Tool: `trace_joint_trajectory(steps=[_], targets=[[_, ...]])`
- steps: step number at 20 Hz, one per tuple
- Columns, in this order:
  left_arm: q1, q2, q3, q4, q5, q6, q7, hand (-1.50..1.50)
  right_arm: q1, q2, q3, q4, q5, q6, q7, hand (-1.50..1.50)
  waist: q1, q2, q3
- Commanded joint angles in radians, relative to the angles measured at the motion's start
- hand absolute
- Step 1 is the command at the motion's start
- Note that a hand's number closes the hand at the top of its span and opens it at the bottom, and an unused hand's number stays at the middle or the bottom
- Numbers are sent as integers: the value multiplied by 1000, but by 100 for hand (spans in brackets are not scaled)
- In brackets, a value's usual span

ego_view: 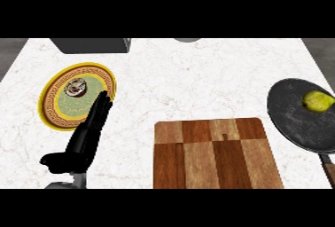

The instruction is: Pick the pear from the cutting board and place it in the pan

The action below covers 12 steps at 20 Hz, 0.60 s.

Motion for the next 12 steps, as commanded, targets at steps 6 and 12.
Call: trace_joint_trajectory(steps=[6, 12], targets=[[-77, -32, 35, 84, -25, -19, 15, 0, 298, 71, -16, -348, -42, 57, -7, -150, 10, 4, 1], [12, -44, 39, 50, -19, -58, -45, 0, 399, 122, -21, -574, -50, 65, 135, -150, 12, 4, 1]])
